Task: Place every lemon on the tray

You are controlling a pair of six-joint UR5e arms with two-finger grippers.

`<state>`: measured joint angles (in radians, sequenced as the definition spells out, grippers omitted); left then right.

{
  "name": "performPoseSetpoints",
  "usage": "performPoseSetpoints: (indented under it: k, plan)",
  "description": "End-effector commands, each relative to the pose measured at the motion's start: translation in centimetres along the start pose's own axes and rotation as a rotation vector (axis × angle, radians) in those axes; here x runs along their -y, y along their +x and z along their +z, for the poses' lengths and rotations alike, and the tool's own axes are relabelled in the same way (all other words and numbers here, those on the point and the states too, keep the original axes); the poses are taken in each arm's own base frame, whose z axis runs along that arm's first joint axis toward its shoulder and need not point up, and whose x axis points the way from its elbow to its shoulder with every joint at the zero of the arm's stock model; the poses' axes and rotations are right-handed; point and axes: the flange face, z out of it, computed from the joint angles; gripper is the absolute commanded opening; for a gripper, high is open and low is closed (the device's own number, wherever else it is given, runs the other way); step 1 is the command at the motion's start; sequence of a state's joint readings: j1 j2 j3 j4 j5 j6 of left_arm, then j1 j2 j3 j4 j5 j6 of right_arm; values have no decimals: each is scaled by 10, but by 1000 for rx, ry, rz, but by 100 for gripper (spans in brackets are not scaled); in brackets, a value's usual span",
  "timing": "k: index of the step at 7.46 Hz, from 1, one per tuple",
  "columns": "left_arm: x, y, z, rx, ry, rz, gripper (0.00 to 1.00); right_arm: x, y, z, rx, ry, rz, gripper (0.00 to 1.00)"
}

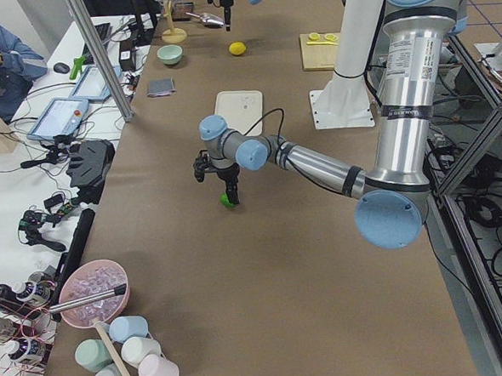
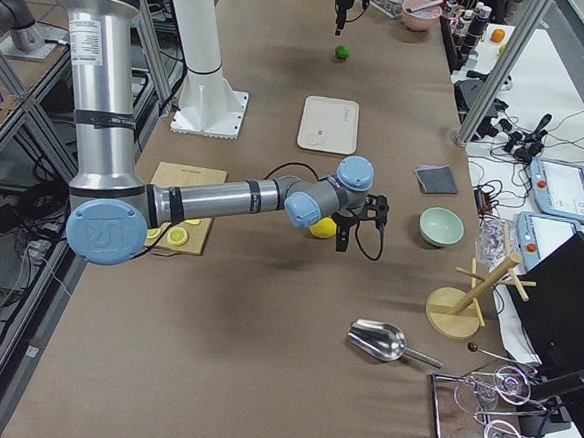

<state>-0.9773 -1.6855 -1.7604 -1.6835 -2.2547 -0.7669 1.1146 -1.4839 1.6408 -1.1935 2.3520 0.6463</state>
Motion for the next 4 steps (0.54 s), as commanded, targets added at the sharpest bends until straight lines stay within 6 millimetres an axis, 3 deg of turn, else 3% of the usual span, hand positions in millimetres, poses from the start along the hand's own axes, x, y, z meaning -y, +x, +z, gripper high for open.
performPoseSetpoints:
  k: [1, 4]
  plan:
    - [4, 6, 26, -7, -6, -28, 98, -6, -29, 26, -1, -38, -51, 100]
    - [11, 9, 45, -14, 17, -45, 97, -16, -44, 49, -28, -58, -87, 100]
